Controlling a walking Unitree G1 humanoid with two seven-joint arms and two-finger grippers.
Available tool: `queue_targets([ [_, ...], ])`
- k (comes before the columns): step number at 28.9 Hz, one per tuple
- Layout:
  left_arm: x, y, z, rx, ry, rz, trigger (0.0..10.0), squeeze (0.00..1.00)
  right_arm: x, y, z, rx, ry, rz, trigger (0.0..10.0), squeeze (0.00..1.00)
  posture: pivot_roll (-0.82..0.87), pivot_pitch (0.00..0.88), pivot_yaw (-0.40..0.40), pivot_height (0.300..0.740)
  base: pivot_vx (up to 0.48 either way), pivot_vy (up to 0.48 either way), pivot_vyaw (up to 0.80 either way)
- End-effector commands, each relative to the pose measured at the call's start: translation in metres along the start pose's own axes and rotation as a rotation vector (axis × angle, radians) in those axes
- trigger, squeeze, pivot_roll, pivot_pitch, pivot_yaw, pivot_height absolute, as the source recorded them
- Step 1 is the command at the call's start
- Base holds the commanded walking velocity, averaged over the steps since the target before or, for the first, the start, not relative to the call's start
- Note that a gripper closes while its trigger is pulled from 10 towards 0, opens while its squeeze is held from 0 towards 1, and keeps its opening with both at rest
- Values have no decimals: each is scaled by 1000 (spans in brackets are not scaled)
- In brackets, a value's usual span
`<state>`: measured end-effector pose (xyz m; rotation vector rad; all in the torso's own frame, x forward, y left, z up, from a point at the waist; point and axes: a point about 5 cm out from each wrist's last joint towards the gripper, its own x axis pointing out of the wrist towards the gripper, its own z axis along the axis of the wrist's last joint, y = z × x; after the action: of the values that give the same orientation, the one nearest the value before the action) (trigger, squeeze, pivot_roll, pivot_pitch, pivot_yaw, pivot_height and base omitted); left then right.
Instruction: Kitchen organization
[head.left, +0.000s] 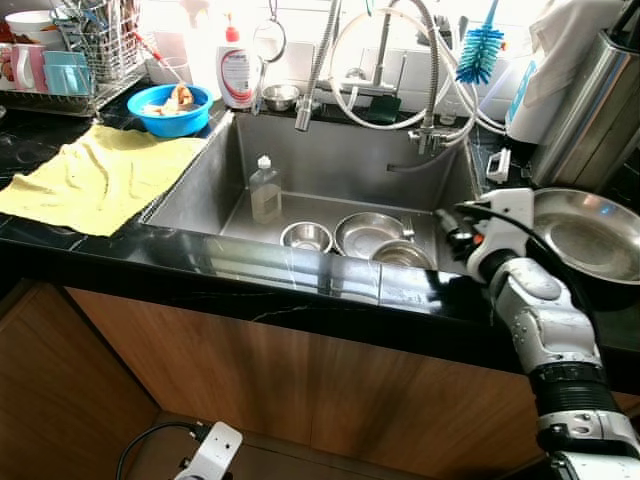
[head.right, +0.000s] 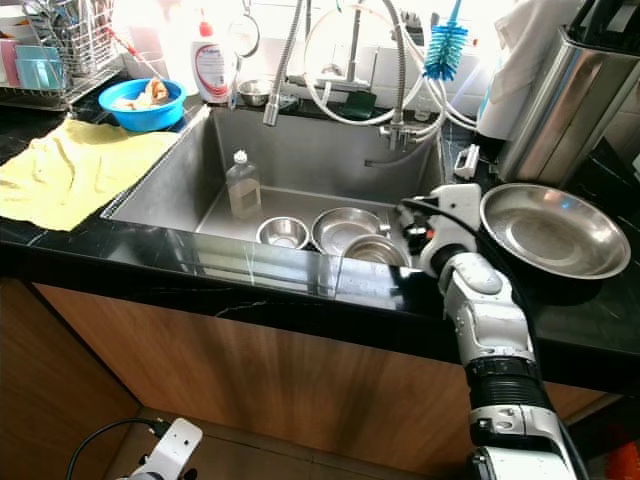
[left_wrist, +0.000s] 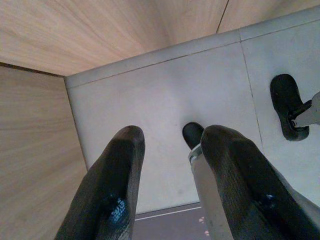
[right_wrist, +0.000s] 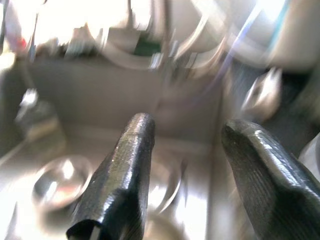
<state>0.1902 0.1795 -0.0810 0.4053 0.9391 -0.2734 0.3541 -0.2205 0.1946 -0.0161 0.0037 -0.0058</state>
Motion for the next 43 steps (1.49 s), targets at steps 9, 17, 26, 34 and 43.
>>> queue_targets([
  [9,0,-1,-1,23,6,-5,10000,0,-41,-78,35,54,-147,-524,10000,1000,-139,8,-42,740,0,0,0],
  [17,0,-1,-1,24,5,-7,10000,0,-64,-106,15,213,-72,-762,10000,1000,-140,3,-42,740,0,0,0],
  [26,0,-1,-2,24,6,-7,10000,0,-69,-111,3,332,-15,-842,10000,0,-138,3,-41,740,0,0,0],
  [34,0,-1,-2,23,6,-7,10000,0,-70,-116,-4,399,11,-858,10000,0,-135,8,-42,740,0,0,0],
  [43,0,0,-1,21,5,-6,10000,0,-63,-113,-17,468,69,-841,10000,0,-134,11,-41,740,0,0,0],
])
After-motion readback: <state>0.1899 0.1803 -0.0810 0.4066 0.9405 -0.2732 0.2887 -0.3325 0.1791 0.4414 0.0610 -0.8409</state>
